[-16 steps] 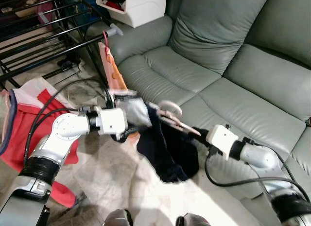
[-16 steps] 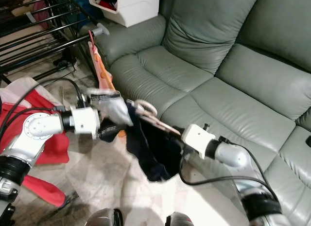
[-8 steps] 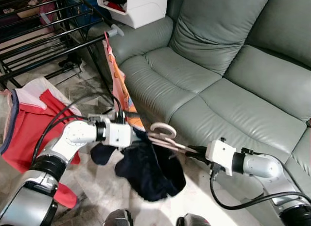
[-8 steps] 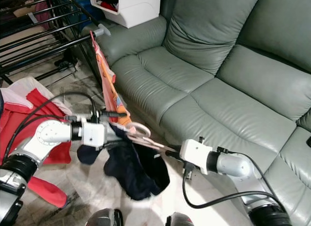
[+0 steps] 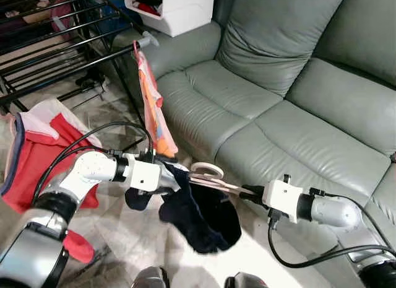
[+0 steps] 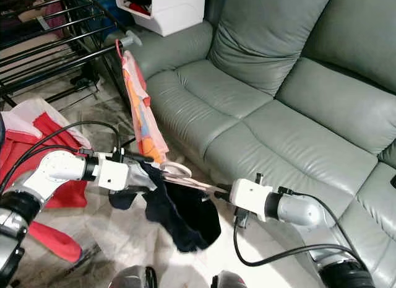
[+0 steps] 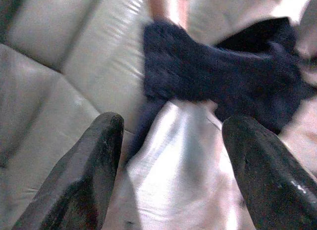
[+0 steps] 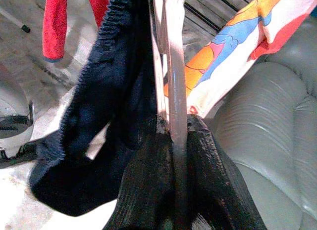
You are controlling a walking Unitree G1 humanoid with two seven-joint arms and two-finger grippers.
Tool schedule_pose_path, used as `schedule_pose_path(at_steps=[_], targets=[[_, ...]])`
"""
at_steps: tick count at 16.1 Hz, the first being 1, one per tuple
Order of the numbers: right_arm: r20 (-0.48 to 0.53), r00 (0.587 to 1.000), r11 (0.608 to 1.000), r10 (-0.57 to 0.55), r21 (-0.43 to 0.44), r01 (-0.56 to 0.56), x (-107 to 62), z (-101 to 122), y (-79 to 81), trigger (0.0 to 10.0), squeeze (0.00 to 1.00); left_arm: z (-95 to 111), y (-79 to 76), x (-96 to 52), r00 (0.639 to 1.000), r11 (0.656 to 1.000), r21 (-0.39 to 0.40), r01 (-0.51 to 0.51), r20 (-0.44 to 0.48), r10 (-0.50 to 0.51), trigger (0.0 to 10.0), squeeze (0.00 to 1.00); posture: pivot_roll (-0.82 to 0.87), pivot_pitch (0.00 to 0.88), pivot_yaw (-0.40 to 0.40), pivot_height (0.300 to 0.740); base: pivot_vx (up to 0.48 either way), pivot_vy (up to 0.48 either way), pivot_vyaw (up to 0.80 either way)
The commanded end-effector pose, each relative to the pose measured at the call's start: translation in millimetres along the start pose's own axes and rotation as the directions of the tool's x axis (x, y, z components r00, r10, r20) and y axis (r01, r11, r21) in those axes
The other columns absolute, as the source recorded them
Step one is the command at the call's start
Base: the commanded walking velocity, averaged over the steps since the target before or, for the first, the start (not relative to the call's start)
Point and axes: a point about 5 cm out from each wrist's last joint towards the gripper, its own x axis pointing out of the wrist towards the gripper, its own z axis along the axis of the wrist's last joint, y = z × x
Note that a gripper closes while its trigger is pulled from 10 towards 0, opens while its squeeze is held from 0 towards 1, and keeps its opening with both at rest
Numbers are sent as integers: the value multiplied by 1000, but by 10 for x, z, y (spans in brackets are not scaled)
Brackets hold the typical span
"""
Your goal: Hang hanger
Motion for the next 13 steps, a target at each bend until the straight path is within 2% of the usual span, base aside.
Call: schedule_pose_path(at_steps=[1, 2, 3, 7, 13], targets=[[34, 999, 999, -18, -26, 19, 14, 67, -33, 10000, 0, -56, 2, -61, 997, 999, -3, 54, -49, -54, 5176, 0, -96, 26, 59, 740, 0, 0, 0], [36, 999, 999, -19, -26, 20, 16, 73, -34, 10000, 0, -63, 11, -63, 997, 999, 10, 50, -58, -49, 3725, 0, -98, 27, 61, 740, 0, 0, 0], [37, 999, 999, -20, -25, 21, 18, 76, -36, 10000, 0, -64, 21, -52, 997, 999, 1, 43, -56, -43, 0, 0, -99, 26, 62, 740, 0, 0, 0], [37, 999, 1000, -12, -25, 13, 39, 71, -3, 10000, 0, -50, 9, 79, 997, 998, -20, 61, -51, -62, 0, 0, -107, 26, 63, 740, 0, 0, 0], [34, 999, 1000, -7, -29, 8, 46, 76, 3, 10000, 0, -61, 28, 107, 994, 996, -34, 83, -62, -85, 0, 0, -109, 31, 67, 740, 0, 0, 0]])
